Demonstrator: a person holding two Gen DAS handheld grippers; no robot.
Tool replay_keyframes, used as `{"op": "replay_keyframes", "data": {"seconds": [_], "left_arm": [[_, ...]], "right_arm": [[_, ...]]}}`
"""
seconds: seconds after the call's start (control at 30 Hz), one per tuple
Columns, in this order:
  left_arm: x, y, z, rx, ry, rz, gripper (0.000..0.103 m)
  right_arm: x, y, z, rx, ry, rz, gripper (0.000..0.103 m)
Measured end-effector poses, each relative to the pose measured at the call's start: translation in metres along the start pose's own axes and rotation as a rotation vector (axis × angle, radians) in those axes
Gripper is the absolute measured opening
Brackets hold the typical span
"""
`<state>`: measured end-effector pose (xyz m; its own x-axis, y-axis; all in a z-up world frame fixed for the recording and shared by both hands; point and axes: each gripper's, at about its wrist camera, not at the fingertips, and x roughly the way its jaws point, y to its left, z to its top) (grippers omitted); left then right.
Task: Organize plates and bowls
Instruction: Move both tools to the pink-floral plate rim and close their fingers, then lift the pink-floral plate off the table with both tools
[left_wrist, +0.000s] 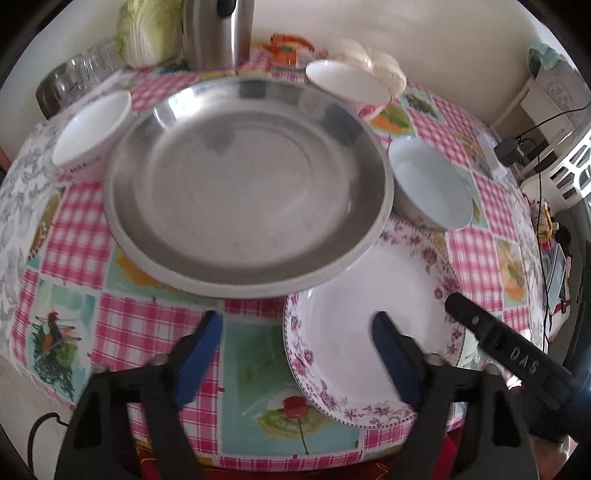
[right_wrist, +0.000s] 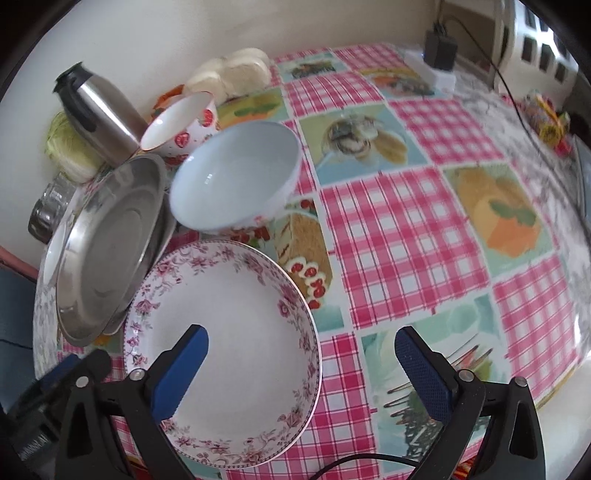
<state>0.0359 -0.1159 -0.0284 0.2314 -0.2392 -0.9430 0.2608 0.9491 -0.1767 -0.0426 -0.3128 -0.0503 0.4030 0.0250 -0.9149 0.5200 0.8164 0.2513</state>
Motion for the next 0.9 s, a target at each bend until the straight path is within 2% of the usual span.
{"op": "replay_keyframes", "data": {"seconds": [0.1, 0.23, 0.3, 0.4, 0.6, 0.9], "left_arm": [[0.009, 0.002, -0.002, -0.016, 0.038, -0.009, 0.068], [0.018, 0.003, -0.003, -0.033, 0.074, -0.026, 0.06], [0.022, 0.003, -0.002, -0.034, 0.087, -0.027, 0.053], [0.027, 0.002, -0.002, -0.041, 0.098, -0.033, 0.041], [0.039, 0.005, 0.002, -0.063, 0.137, -0.056, 0.027], [0.057, 0.006, 0.004, -0.088, 0.164, -0.086, 0.025]], "right_arm": [[0.007, -0.009, 0.0, 0.05, 0.023, 0.037, 0.08], [0.012, -0.014, 0.0, 0.08, 0.041, 0.082, 0.067], [0.016, -0.017, 0.0, 0.092, 0.054, 0.097, 0.052], [0.019, -0.02, 0.0, 0.109, 0.067, 0.118, 0.036], [0.023, -0.025, 0.0, 0.124, 0.081, 0.129, 0.016], [0.026, -0.026, 0.0, 0.136, 0.088, 0.147, 0.015]]}}
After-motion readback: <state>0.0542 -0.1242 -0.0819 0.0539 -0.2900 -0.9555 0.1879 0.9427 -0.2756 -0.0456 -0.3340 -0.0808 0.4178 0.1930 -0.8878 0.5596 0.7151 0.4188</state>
